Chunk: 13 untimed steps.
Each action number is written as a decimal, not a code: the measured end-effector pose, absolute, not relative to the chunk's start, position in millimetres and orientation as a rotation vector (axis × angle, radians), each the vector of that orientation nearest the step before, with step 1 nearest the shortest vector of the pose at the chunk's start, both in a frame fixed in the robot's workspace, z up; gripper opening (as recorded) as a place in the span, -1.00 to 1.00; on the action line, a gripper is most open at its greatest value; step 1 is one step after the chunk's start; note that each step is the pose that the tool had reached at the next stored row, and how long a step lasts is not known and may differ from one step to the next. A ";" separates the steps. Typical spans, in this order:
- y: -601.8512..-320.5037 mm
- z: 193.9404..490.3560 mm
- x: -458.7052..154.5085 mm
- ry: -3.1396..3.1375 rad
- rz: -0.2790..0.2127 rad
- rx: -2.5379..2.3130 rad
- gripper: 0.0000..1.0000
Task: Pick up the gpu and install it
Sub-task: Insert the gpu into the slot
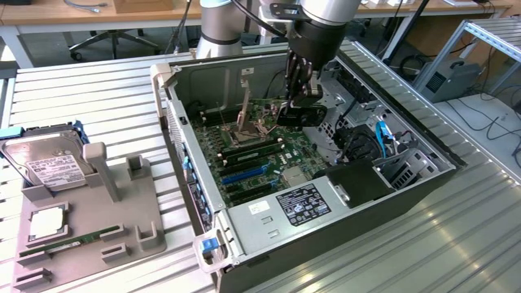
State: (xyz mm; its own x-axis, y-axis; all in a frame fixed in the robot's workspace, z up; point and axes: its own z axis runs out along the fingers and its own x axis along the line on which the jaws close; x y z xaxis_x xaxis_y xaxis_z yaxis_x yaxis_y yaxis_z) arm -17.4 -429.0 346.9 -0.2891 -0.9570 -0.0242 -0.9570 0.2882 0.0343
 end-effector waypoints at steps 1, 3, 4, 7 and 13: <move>-429.0 346.8 -17.4 -2.519 -0.066 1.874 -0.47; -429.0 346.8 -17.4 -2.517 -0.066 1.877 -0.47; -429.0 346.8 -17.4 -2.516 -0.066 1.878 -0.47; -429.0 346.8 -17.4 -2.513 -0.066 1.882 -0.47; -429.0 346.7 -17.4 -2.507 -0.066 1.891 -0.47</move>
State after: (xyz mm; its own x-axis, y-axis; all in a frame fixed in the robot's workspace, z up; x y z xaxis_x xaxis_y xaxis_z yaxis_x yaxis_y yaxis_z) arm -17.4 -429.0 346.7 -0.2751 -0.9611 -0.0242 -0.9610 0.2742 0.0343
